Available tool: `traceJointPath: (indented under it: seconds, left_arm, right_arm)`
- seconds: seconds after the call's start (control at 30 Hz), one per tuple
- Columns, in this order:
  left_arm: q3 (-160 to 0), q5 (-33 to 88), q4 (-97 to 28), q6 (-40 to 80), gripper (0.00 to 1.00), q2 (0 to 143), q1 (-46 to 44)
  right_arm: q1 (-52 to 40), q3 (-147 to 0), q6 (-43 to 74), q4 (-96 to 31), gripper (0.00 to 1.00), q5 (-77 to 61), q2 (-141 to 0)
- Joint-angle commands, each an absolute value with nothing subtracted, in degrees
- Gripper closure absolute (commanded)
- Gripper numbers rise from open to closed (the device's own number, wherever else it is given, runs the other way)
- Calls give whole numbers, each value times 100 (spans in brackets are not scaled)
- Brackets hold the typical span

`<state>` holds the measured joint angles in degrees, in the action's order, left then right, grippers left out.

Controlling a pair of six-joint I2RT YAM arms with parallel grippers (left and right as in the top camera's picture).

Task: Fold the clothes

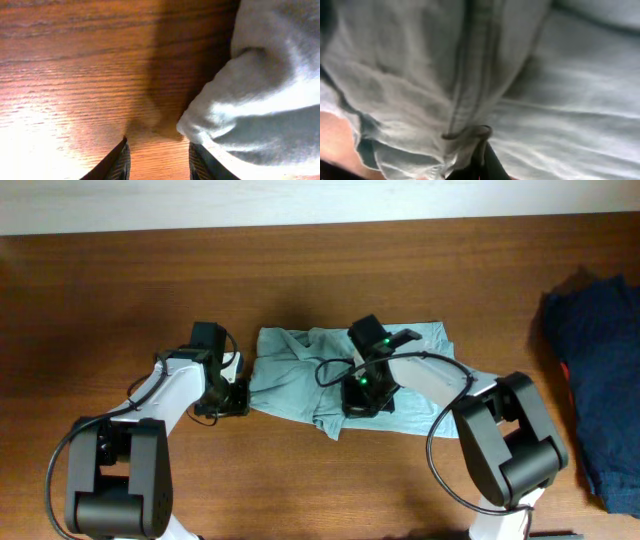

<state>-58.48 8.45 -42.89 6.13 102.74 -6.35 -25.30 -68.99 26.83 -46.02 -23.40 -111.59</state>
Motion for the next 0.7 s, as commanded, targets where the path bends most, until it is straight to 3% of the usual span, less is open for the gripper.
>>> traceJointPath:
  seconds: [0.0,0.17,0.23,0.33,0.67]
  left_arm:
    - [-5802,620,-4491,685,62,10020,-617]
    - [-5850,617,-4390,679,60,9262,-617]
    - [-5850,617,-4125,652,52,8978,-617]
    - [-5850,620,-3387,401,52,8707,-624]
    - [-5837,1339,-1470,-429,66,9915,-624]
  right_arm:
    - [-2462,-6989,1863,-4707,93,-2379,-10916]
    - [-2467,-7240,1369,-4678,90,-2578,-10497]
    - [-2467,-7378,1376,-4578,93,-2578,-10337]
    - [-2467,-7548,1424,-4250,95,-2611,-10256]
    - [-2477,-7550,2049,-2799,96,-2641,-10916]
